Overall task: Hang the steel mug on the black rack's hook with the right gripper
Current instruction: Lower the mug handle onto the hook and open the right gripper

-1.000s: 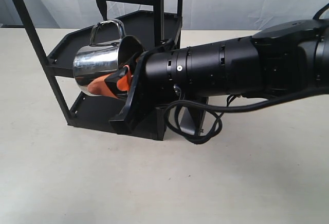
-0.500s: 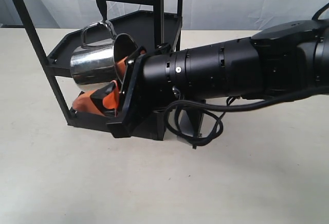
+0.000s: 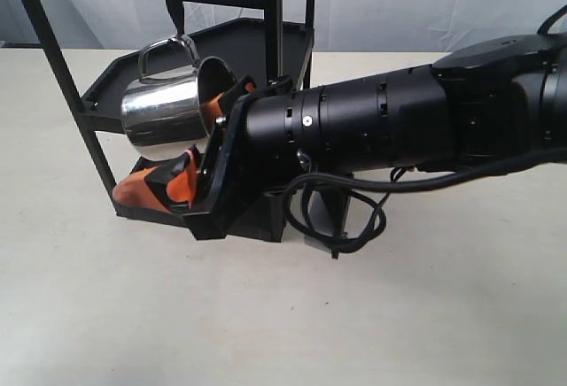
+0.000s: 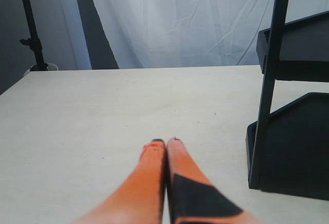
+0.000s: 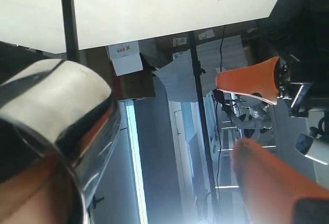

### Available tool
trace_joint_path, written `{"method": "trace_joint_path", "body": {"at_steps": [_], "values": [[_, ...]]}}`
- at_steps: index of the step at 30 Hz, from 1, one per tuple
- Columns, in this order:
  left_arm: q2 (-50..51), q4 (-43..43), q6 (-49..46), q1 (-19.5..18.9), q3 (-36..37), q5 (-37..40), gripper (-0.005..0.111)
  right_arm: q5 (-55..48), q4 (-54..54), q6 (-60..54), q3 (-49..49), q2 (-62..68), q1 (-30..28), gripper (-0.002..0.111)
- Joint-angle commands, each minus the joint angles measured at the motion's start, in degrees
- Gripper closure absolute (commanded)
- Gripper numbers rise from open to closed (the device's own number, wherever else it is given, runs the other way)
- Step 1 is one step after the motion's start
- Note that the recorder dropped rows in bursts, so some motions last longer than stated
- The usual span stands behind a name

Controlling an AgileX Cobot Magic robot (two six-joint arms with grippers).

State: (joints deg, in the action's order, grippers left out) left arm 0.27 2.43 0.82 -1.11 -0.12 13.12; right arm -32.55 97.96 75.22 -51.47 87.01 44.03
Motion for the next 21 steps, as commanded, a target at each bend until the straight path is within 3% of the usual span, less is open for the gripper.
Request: {"method": "trace_joint_path", "body": {"at_steps": [1,15,21], "values": [[-0.3,0.0,0.1,0.1,0.1,0.1,0.105,0.4,-1.1,0.2,-0.2,0.2,0.0,0.031],[-0.3,0.0,0.1,0.1,0.1,0.1,0.105,4.6,-2.3,0.4,-0.1,-2.1,0.0,0.031],[-0.3,0.0,0.1,0.1,0.1,0.1,0.105,6.4,-10.9,9.9,-0.1,-4.4,0.0,0.031]]}}
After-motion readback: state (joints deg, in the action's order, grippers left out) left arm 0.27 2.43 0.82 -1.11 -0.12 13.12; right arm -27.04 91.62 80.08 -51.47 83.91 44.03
